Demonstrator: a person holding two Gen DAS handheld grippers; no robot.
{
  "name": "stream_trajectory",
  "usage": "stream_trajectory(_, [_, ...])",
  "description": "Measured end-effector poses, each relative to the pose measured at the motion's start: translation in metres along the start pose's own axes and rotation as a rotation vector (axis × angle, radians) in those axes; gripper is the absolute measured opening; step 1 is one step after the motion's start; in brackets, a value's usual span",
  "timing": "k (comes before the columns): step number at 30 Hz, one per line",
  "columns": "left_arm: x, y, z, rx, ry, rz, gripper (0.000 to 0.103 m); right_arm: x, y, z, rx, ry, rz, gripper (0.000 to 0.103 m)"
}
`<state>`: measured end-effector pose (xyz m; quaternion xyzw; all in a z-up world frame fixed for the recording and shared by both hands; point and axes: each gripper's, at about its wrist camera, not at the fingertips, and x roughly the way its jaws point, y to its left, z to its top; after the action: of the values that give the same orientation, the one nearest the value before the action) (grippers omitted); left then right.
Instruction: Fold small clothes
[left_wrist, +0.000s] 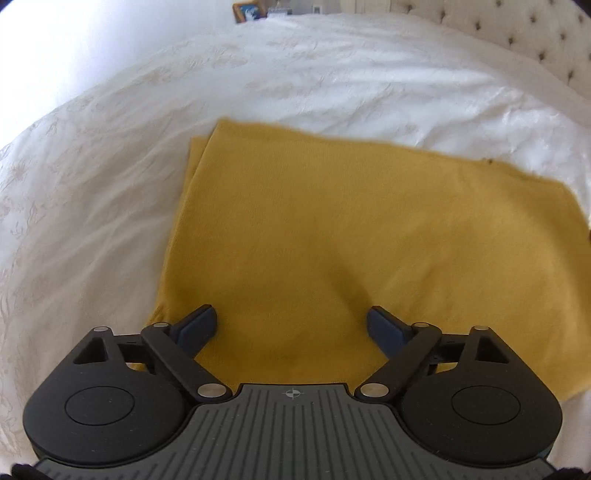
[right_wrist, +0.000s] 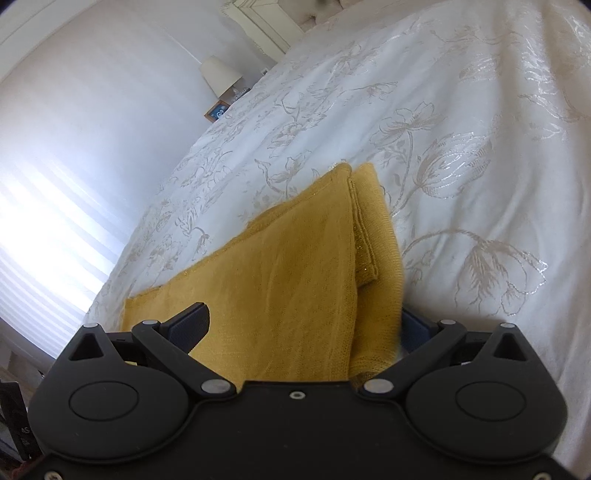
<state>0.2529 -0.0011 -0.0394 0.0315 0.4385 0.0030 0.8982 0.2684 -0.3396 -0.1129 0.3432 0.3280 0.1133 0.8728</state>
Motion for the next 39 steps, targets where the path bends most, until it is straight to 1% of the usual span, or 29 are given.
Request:
stream_trajectory(3, [-0.003,-0.019,0.022,0.034,-0.039,-0.010,0.089,-0.001,-0.003,0.003,0.026,0.018,0.003,0.102])
stream_trajectory(5, [0.001,-0.034,0.038,0.057,-0.058,-0.025,0.089,-0.001,-0.002,0.004,0.013,0.035,-0.008,0.100])
stream_trajectory(7, [0.010,-0.047,0.052,0.059,-0.065,-0.035,0.089,-0.002,-0.002,0.003,0.019,0.037,-0.005,0.100])
stream_trajectory(10, [0.027,-0.062,0.067,0.025,-0.052,-0.057,0.088,-0.003,-0.003,0.004,0.029,0.039,0.000,0.100])
stream_trajectory(12, [0.041,-0.070,0.070,0.014,-0.020,-0.067,0.087,-0.003,-0.004,0.004,0.036,0.038,0.006,0.100])
stream_trajectory(15, [0.058,-0.081,0.064,0.051,0.012,-0.032,0.087,-0.003,-0.006,0.004,0.045,0.039,0.012,0.100])
stream_trajectory(18, [0.062,-0.088,0.055,0.109,-0.001,0.000,0.088,-0.002,-0.008,0.005,0.052,0.039,0.018,0.100])
stream_trajectory(27, [0.061,-0.092,0.056,0.110,0.019,0.038,0.088,-0.002,-0.007,0.005,0.049,0.039,0.017,0.100])
stream_trajectory(34, [0.051,-0.088,0.047,0.118,0.039,0.033,0.088,-0.002,-0.006,0.004,0.048,0.039,0.018,0.100])
stream_trajectory(39, [0.035,-0.079,0.028,0.116,0.048,0.009,0.088,-0.001,-0.008,0.005,0.051,0.041,0.024,0.100])
